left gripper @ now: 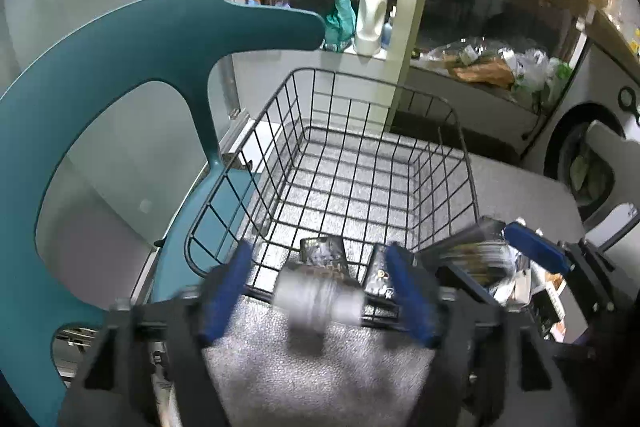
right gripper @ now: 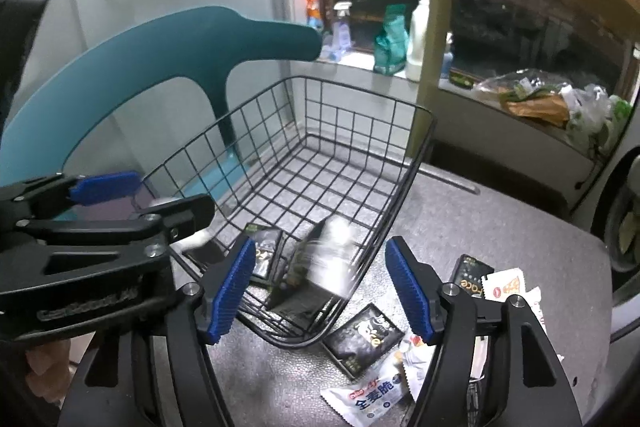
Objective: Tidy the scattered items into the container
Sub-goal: 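Carry both Face packs over the wire basket and open both grippers, then move both open grippers back to the pile, then grasp a black Face pack with the right gripper while the left grasps a white snack bag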
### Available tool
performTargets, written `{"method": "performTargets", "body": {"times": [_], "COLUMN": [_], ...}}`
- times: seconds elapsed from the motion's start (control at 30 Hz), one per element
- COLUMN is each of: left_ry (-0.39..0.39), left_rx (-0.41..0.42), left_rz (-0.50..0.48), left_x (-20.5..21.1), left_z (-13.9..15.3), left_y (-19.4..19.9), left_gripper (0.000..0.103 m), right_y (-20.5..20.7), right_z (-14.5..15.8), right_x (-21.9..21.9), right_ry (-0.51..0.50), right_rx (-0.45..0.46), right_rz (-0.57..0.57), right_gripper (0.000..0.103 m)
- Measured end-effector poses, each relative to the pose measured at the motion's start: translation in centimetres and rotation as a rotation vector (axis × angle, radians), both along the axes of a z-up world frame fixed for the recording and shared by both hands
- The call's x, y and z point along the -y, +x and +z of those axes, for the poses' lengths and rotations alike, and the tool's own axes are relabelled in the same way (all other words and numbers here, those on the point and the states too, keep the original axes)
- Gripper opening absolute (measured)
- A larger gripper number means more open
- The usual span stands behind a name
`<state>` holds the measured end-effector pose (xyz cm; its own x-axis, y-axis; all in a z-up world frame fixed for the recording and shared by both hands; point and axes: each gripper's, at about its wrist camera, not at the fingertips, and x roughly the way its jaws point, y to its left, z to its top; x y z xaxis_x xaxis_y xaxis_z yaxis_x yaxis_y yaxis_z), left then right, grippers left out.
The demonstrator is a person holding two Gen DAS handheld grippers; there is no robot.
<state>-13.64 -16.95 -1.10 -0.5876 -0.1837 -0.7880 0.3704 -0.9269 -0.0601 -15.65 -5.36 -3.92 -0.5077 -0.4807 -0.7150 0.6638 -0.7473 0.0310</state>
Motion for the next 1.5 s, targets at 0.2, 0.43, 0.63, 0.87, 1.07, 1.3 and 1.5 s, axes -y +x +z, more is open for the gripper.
{"method": "performTargets", "body": {"times": [0.2,0.43,0.63,0.87,1.07,1.3,1.5], "left_ry": [-0.012,-0.002,-0.002,-0.035,-0.086,-0.092,-0.106], "left_rx": [-0.002,0.001,0.060,0.148,0.180,0.207,0.219], "left_rz": [-0.019,-0.118,-0.266,-0.347,-0.376,-0.365,-0.376], "left_x": [-0.5,-4.6,-11.1,-16.0,-17.5,-17.6,-18.0], "left_z": [0.2,0.9,-0.7,-4.9,-8.5,-10.8,-11.8], "left_y": [0.2,1.1,2.1,2.8,1.6,-0.1,-1.4], "left_gripper": [0.080,0.080,0.080,0.080,0.080,0.080,0.080], "right_y": [0.3,2.1,2.7,4.9,4.8,3.9,3.0], "right_z": [0.4,0.9,-2.2,-6.6,-9.5,-10.8,-11.9], "right_x": [-1.4,-7.4,-15.6,-20.4,-22.1,-22.9,-23.6], "right_ry": [-0.011,0.022,0.095,0.140,0.148,0.158,0.161], "right_rx": [0.004,0.024,0.082,0.156,0.212,0.230,0.259], "right_rz": [-0.014,-0.100,-0.238,-0.283,-0.315,-0.337,-0.360], "right_gripper": [0.067,0.067,0.067,0.067,0.067,0.067,0.067]}}
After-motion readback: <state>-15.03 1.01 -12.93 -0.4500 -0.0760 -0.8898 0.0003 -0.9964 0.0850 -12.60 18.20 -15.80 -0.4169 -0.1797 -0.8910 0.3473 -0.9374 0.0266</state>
